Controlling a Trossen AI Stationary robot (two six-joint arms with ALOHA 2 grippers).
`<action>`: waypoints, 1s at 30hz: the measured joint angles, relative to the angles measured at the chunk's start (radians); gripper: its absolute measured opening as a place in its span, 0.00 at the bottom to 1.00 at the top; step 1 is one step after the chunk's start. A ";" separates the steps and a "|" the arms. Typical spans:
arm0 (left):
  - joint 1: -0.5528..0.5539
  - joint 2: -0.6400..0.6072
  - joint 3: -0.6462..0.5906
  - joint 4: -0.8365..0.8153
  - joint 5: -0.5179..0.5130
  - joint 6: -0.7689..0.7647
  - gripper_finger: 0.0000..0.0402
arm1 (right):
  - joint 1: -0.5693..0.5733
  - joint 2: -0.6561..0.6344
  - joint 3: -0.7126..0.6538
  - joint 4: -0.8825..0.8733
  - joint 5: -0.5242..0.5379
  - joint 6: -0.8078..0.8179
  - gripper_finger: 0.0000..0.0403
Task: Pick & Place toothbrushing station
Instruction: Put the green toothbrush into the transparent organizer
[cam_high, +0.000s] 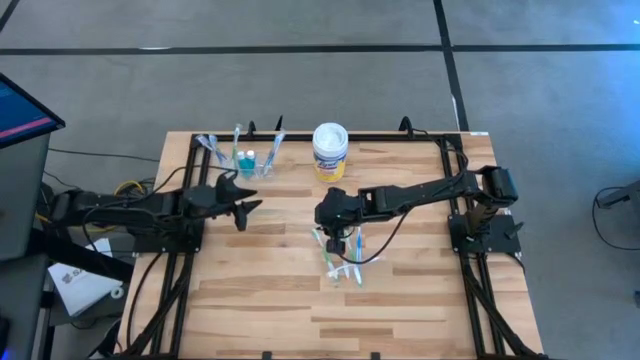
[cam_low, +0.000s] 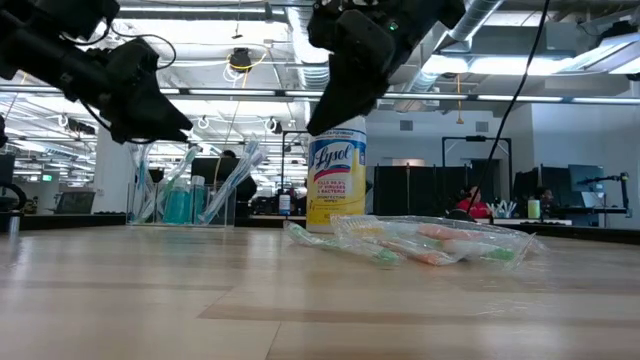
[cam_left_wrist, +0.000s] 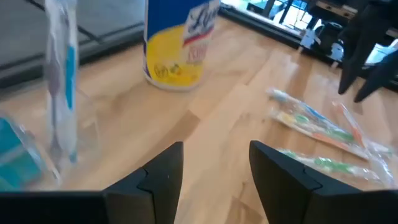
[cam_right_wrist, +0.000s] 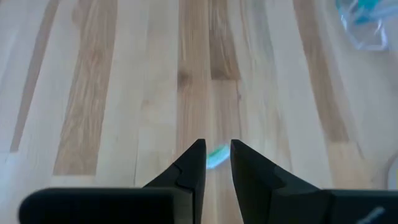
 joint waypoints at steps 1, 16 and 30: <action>-0.007 0.000 -0.008 0.003 0.000 -0.011 0.44 | 0.002 0.000 0.000 -0.012 0.000 0.010 0.16; -0.094 0.003 -0.131 0.293 -0.001 -0.032 0.44 | 0.020 0.103 -0.003 -0.024 -0.027 0.065 0.16; -0.116 0.093 -0.130 0.364 0.006 -0.032 0.44 | -0.008 0.227 -0.001 0.021 -0.037 0.128 0.16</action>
